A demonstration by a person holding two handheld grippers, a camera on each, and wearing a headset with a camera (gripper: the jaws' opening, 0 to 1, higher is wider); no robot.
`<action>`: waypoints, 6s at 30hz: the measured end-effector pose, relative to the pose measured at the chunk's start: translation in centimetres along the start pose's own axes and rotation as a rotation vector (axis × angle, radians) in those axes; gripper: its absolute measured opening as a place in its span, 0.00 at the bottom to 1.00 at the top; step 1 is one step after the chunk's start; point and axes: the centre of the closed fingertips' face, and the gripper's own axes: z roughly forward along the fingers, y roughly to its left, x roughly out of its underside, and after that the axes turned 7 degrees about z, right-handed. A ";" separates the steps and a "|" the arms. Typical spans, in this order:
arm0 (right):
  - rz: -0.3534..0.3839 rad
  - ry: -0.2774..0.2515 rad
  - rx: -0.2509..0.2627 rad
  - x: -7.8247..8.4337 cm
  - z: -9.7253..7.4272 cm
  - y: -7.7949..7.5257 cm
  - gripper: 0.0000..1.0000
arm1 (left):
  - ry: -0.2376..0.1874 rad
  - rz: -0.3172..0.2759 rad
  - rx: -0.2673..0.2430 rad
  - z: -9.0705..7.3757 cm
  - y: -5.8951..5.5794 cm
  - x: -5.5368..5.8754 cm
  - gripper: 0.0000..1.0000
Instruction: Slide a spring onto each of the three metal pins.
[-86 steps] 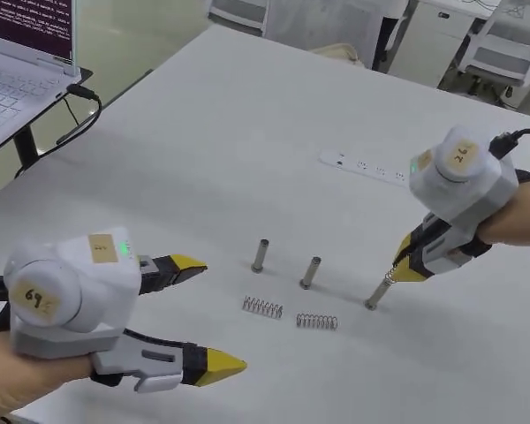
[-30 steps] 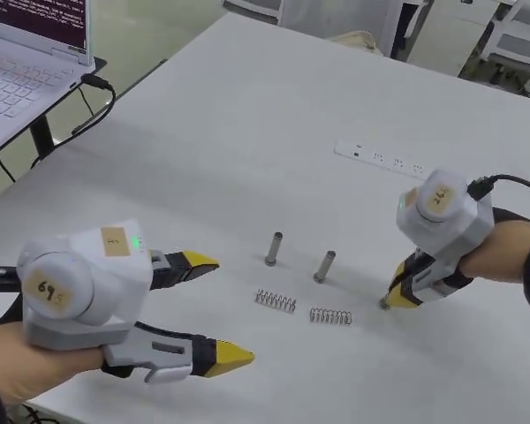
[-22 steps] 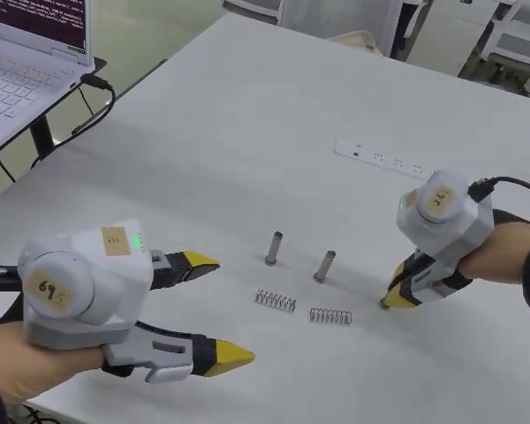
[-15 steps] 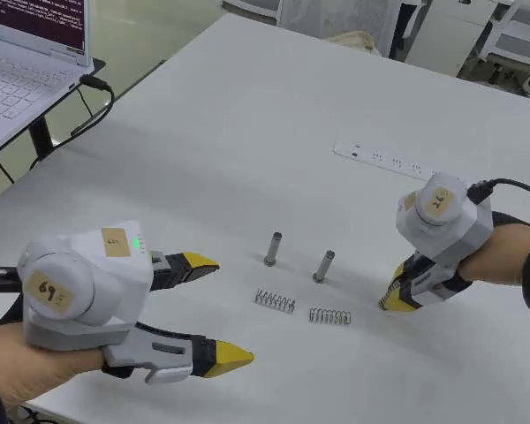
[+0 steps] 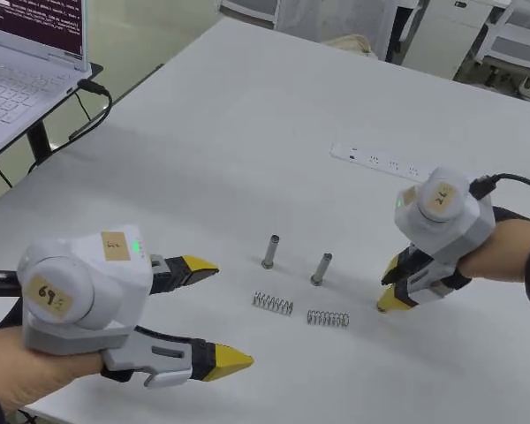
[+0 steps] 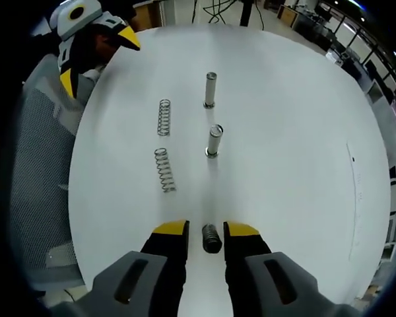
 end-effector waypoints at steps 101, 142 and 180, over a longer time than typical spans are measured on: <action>-0.249 -0.027 -0.071 -5.4 -3.8 11.8 0.08 | 0.022 0.171 0.197 4.9 -4.5 -3.6 0.28; -0.251 -0.059 -0.095 -5.5 -4.3 12.9 0.09 | 0.008 0.222 0.213 4.6 -5.0 -4.1 0.03; -0.208 -0.215 -0.089 -8.4 -7.2 13.3 0.08 | -0.026 0.180 0.181 4.2 -4.0 -4.6 0.02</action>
